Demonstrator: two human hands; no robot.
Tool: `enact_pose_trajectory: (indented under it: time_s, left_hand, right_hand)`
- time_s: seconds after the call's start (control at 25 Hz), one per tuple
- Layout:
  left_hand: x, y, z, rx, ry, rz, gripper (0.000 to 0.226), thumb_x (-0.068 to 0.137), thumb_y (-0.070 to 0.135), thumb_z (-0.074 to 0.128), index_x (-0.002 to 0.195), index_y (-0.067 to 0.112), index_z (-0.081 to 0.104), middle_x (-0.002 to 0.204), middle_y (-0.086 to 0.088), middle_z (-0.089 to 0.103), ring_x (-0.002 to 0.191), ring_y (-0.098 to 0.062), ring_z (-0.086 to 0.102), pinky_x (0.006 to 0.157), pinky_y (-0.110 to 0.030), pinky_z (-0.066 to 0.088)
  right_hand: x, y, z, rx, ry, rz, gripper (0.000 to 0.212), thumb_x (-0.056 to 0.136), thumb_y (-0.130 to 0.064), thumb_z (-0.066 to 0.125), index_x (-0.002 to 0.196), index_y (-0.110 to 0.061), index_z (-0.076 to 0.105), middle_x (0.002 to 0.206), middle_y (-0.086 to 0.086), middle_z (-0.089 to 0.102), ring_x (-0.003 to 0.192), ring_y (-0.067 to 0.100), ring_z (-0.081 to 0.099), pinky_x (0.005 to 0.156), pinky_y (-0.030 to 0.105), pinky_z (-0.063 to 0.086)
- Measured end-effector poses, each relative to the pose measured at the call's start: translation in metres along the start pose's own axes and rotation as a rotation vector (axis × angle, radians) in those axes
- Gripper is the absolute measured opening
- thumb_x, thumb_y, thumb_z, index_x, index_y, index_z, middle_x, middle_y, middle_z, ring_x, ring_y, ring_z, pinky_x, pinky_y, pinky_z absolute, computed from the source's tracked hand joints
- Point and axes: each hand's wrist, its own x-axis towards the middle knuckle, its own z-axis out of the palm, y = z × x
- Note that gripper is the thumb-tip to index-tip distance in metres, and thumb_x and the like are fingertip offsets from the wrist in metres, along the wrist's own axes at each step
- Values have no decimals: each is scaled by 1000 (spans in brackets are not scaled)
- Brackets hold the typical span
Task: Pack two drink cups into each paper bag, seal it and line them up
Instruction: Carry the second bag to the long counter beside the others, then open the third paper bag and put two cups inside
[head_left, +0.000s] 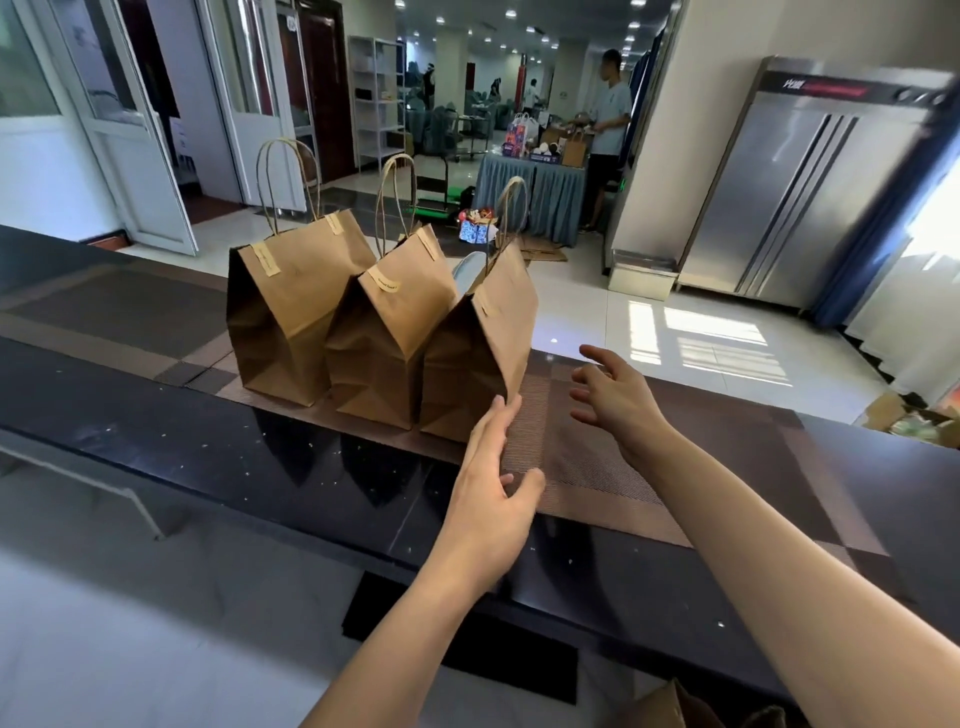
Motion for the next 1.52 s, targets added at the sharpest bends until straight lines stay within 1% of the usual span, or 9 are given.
enact_pose_trajectory:
  time_s: [0.28, 0.48, 0.68, 0.76, 0.88, 1.08, 1.2, 1.4, 1.52]
  left_hand:
    - [-46, 11, 27, 91, -140, 15, 73, 98, 19, 60, 141, 69, 28, 149, 45, 20, 136, 18, 27, 105, -19, 40]
    - [-70, 8, 50, 88, -287, 23, 70, 98, 20, 60, 142, 66, 30, 152, 35, 27, 128, 26, 29, 98, -15, 39]
    - [-90, 8, 68, 104, -492, 60, 63, 100, 20, 58, 146, 55, 34, 153, 26, 36, 136, 4, 36, 112, -31, 40]
    - [-95, 7, 72, 148, -550, 107, 57, 100, 21, 56, 147, 48, 37, 151, 25, 40, 138, 2, 36, 117, -35, 36]
    - [-102, 6, 74, 191, -619, 183, 52, 101, 19, 55, 146, 41, 44, 147, 23, 45, 137, 4, 36, 117, -31, 31]
    - [-108, 2, 74, 152, -733, 138, 40, 102, 15, 55, 135, 36, 59, 135, 18, 58, 126, -2, 50, 111, -29, 38]
    - [-110, 0, 75, 214, -776, 207, 32, 101, 14, 57, 128, 27, 65, 132, 10, 63, 129, -9, 52, 110, -27, 38]
    - [-113, -8, 74, 424, -885, 338, 27, 101, 21, 58, 125, 17, 71, 144, 1, 56, 148, -20, 30, 124, -40, 20]
    - [-118, -9, 70, 477, -894, 392, 28, 97, 15, 62, 124, 19, 71, 146, 1, 52, 149, -22, 28, 123, -34, 17]
  right_hand:
    - [-62, 4, -77, -5, 82, 44, 37, 104, -22, 49, 140, -27, 54, 122, 7, 63, 109, 24, 66, 90, 41, 60]
    - [-121, 5, -123, 50, 187, 57, 34, 103, -18, 51, 135, -25, 57, 112, 5, 66, 100, 20, 67, 90, 42, 60]
    - [-186, 11, -152, 12, 305, 71, 36, 104, -22, 51, 139, -27, 56, 125, 6, 64, 110, 21, 67, 92, 42, 60]
    - [-212, 15, -161, 17, 350, 77, 36, 104, -22, 52, 139, -28, 56, 125, 6, 64, 110, 19, 67, 93, 41, 60]
    - [-252, 21, -171, 26, 436, 76, 33, 103, -23, 54, 134, -32, 60, 122, 4, 67, 107, 15, 69, 89, 38, 62]
    - [-324, 32, -179, 87, 620, 85, 34, 104, -20, 53, 135, -31, 61, 111, -1, 73, 101, 9, 72, 81, 30, 62]
    - [-366, 39, -171, 82, 705, 110, 32, 106, -18, 51, 134, -30, 62, 108, -5, 75, 101, 9, 72, 80, 28, 62]
    - [-425, 64, -133, -52, 787, 132, 27, 104, -21, 55, 125, -31, 67, 107, -6, 73, 100, 8, 69, 81, 26, 62]
    - [-448, 85, -111, -110, 798, 141, 21, 103, -21, 57, 113, -32, 71, 92, -12, 71, 90, 7, 68, 73, 20, 60]
